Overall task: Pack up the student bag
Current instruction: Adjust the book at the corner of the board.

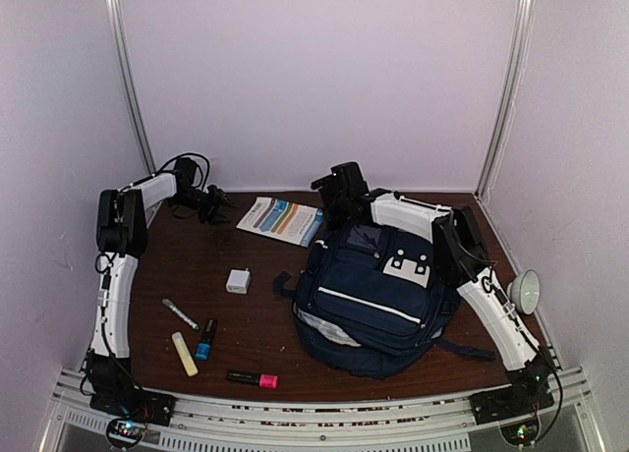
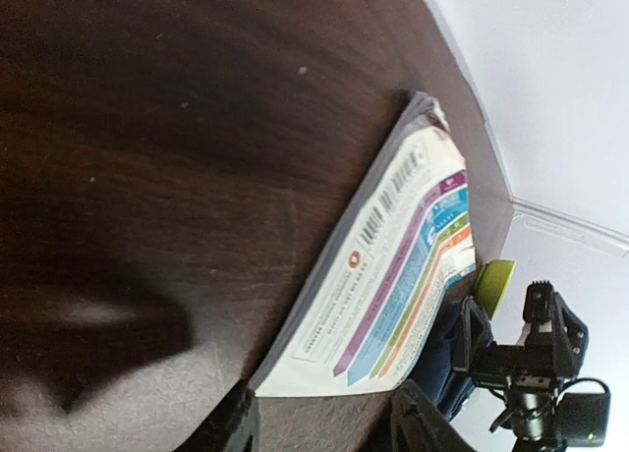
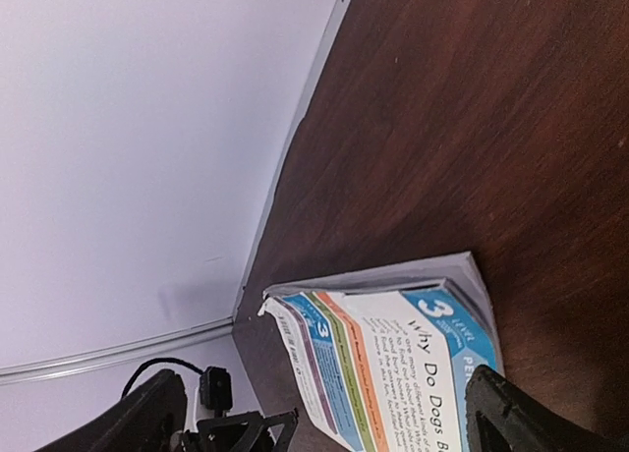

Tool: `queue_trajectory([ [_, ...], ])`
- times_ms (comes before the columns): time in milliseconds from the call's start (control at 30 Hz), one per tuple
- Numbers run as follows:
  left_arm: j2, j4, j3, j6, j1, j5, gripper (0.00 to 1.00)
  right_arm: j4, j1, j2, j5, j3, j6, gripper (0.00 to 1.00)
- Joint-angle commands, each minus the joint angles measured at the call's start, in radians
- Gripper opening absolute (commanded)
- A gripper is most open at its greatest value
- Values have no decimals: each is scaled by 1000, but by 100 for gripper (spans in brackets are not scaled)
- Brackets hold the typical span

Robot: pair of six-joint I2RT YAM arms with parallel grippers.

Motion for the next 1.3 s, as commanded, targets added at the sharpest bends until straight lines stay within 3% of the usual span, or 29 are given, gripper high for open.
queue_trajectory([
  [0, 21, -47, 64, -121, 9, 0, 47, 12, 37, -21, -12, -66, 39, 100],
  [233, 91, -44, 129, -222, 3, -7, 51, 95, 62, -152, -21, -274, 44, 100],
  [433, 176, -12, 224, -300, -29, 30, 62, 136, 74, -300, -42, -477, -6, 100],
  [767, 157, -21, 237, -356, -114, -10, 57, 164, 73, -636, -40, -818, -126, 100],
  [967, 134, -22, 209, -354, -192, -34, 56, 123, 70, -726, -70, -839, -198, 100],
  [1267, -13, -27, -15, -234, -292, -132, 54, -74, 61, -816, 47, -842, -404, 100],
])
